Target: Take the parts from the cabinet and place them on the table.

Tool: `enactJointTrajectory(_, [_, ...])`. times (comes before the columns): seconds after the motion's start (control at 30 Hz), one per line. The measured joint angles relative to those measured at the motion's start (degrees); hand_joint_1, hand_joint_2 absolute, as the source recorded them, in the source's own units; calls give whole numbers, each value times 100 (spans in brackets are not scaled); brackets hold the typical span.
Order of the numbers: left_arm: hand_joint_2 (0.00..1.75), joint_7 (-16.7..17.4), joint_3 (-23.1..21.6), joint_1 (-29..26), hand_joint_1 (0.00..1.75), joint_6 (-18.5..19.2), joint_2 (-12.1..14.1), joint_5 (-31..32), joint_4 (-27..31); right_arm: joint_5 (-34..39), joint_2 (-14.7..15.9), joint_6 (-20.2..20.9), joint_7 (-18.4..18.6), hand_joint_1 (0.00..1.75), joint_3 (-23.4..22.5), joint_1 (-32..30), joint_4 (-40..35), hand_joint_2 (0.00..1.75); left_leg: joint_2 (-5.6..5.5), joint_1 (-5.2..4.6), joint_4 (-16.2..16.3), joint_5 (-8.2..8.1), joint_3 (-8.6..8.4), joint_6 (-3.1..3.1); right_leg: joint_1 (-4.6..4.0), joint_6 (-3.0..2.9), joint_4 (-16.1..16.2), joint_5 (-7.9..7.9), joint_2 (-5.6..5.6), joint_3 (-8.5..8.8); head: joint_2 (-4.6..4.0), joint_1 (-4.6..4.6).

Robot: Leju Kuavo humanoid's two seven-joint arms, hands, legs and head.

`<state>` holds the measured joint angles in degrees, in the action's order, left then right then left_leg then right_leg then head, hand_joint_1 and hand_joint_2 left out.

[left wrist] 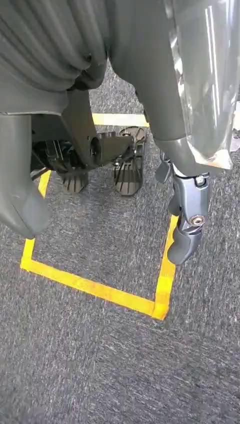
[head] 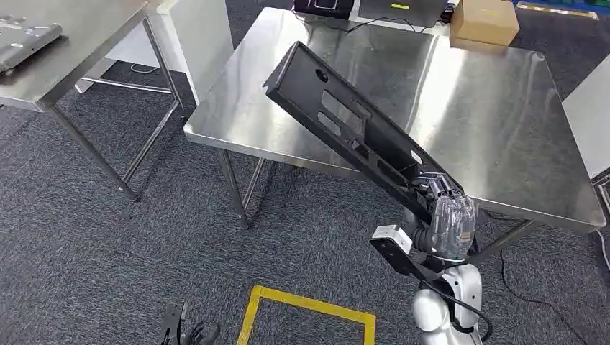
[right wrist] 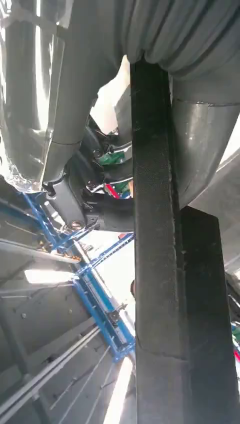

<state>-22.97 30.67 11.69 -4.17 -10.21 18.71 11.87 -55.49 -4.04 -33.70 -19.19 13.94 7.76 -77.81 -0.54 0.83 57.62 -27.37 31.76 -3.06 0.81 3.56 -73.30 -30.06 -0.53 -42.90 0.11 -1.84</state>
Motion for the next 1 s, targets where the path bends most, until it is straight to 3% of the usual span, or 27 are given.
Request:
enactJointTrajectory(0.07, [175, 4, -2, 0, 0, 0, -18, 0, 2, 2, 2, 0, 11, 175, 0, 10, 0, 175, -8, 10, -1, -98, -145, 30, 2, 84, 968, 546, 13, 365, 0, 9])
enactJointTrajectory(0.1, [175, 4, -2, -1, 0, 0, -31, 0, 2, 0, 2, 0, 11, 175, 0, 15, 0, 175, -8, 10, -7, -154, -215, 58, -1, 99, 1488, 828, 37, 563, 0, 18])
enactJointTrajectory(0.17, [175, 11, -4, 9, 0, -2, -31, 0, 2, 2, 0, 0, 11, 175, 4, 23, 0, 175, 4, -11, -26, -231, -248, 142, -64, -137, 1604, 590, 82, 626, 0, 35])
enactJointTrajectory(0.2, [175, 24, -4, 4, 0, -4, -33, 0, 2, 0, -7, 0, 13, 175, 4, 12, 0, 175, 10, -13, -36, -226, -308, 182, -96, -182, 1647, 703, 69, 682, 0, 22])
enactJointTrajectory(0.27, [175, 28, -4, -4, 0, -2, -42, 0, 4, 2, 0, 0, 22, 175, -11, 7, 0, 175, 29, -20, -11, -243, -384, 232, -38, -260, 1689, 709, 35, 794, 0, 22])
enactJointTrajectory(0.33, [175, 28, -4, 19, 0, -2, -39, 0, 15, 2, -17, -4, 20, 175, -15, 32, -2, 175, 36, -7, 467, -296, -123, 264, 0, -331, 1719, 661, 34, 909, 0, 1])
enactJointTrajectory(0.4, [175, 28, -4, 12, 0, -2, -39, 0, 15, 4, -24, -4, 20, 175, -15, 24, -2, 175, 36, -8, 1324, -621, 436, 307, -4, -400, 1736, 607, 34, 978, 0, 5])
enactJointTrajectory(0.43, [175, 28, -4, -1, 0, -2, -39, 0, 15, 4, -24, -4, 20, 175, -15, 19, 0, 175, 36, -5, 1631, -813, 689, 328, -8, -412, 1736, 574, 31, 1001, 0, -2])
enactJointTrajectory(0.47, [175, 28, -4, -11, 0, -2, -39, 0, 15, 4, -24, -4, 20, 175, -15, 6, 0, 175, 36, -4, 1745, -875, 867, 330, -10, -410, 1735, 540, 26, 1033, 0, 2])
enactJointTrajectory(0.5, [175, 28, -4, -13, 0, -2, -39, 0, 15, 4, -24, -4, 20, 175, -17, 1, 0, 175, 37, -4, 1602, -726, 912, 320, -10, -407, 1735, 507, 11, 1077, 0, -6])
enactJointTrajectory(0.53, [175, 28, -4, -13, 0, -2, -37, 0, 15, 4, -26, -4, 20, 175, -17, 0, 0, 175, 37, -5, 1264, -430, 826, 304, -9, -392, 1737, 474, 2, 1130, 0, -6])
enactJointTrajectory(0.6, [175, 31, -4, -12, 0, -2, -28, 2, 18, 4, -31, -4, 20, 175, -17, -1, 0, 175, 38, -4, 230, 302, 424, 251, -8, -352, 1739, 390, -15, 1247, 0, -17])
enactJointTrajectory(0.63, [175, 33, -4, -11, 0, -2, -24, 7, 17, 4, -31, -4, 20, 175, -17, 0, 0, 175, 36, -17, -4, 352, 364, 211, -29, -316, 1724, 355, -22, 1273, 0, -17])
enactJointTrajectory(0.67, [175, 37, -4, -1, 0, -2, -24, 7, 18, 4, -31, -7, 20, 175, -20, 2, 0, 175, 35, -39, 24, 57, 364, 184, -56, -277, 1746, 317, -44, 1264, 0, -2])
enactJointTrajectory(0.77, [175, 42, -4, -7, 0, -7, -26, 7, 20, 4, -42, -11, 20, 175, -22, -9, -2, 175, 25, -48, -57, 229, 274, 34, -75, -141, 1643, 350, -42, 1326, 0, -13])
enactJointTrajectory(0.83, [175, 42, -4, 1, 0, -9, -31, 7, 22, -4, -37, -11, 17, 175, -20, -12, -4, 175, 34, -25, -74, 237, 111, -32, -41, -108, 1396, 170, -7, 1227, 0, 0])
enactJointTrajectory(0.93, [175, 46, -7, 2, 0, -15, -31, 7, 22, -4, -37, -13, 15, 175, -15, -27, -2, 175, 22, -32, -63, 167, 91, -51, -22, -148, 125, -303, -3, 429, 0, 31])
enactJointTrajectory(0.97, [175, 52, -7, -6, 0, -28, -28, 7, 22, -4, -35, -11, 18, 175, -17, -49, 2, 175, 15, -32, -62, 141, 74, -46, -16, -115, -79, -347, -2, 239, 0, 29])
enactJointTrajectory(1.0, [175, 52, -7, -12, 0, -42, -28, 7, 22, -4, -28, -13, 17, 175, -17, -66, 4, 175, 2, -32, -62, 104, 36, -36, -11, -85, 2, -279, -1, 184, 0, 31])
